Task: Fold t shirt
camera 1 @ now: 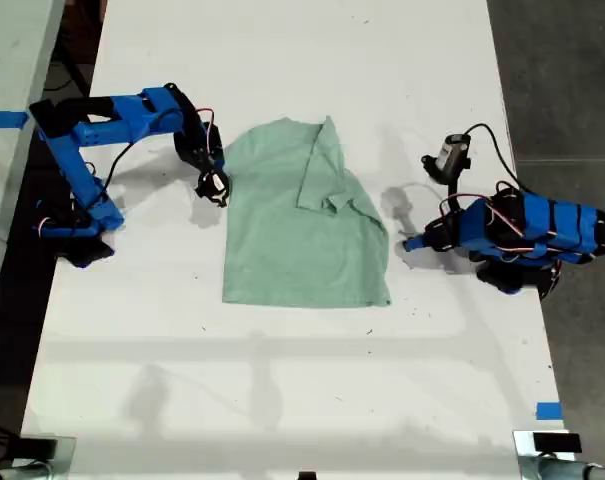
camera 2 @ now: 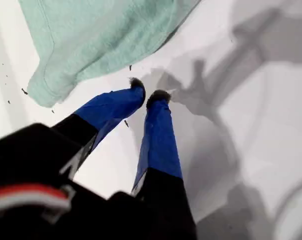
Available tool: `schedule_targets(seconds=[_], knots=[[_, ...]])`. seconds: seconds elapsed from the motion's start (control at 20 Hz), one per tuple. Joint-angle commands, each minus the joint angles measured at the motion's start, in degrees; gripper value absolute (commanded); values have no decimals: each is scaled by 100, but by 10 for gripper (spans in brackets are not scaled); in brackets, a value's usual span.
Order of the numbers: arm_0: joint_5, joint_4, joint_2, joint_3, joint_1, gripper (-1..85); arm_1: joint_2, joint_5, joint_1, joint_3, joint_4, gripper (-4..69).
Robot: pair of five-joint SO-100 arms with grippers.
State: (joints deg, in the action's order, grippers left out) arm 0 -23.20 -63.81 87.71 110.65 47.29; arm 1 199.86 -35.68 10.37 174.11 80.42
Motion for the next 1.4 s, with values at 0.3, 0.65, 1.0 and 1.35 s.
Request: schedule_targets(seconds=[0.3,0.65,1.0,1.35], knots=[[545,-1529,-35,-2654,-993,-2,79,-79,-62,290,-167,49],[-202,-1433,-861,-5098,-2101,-2,79,-88,-70,290,-167,49],[-396,-914,-1898,-5124,-2637,264,79,-79,-70,290,-167,48],[62,-1767,-123,-4658,-2101,239,79,-88,-79,290,-167,48]])
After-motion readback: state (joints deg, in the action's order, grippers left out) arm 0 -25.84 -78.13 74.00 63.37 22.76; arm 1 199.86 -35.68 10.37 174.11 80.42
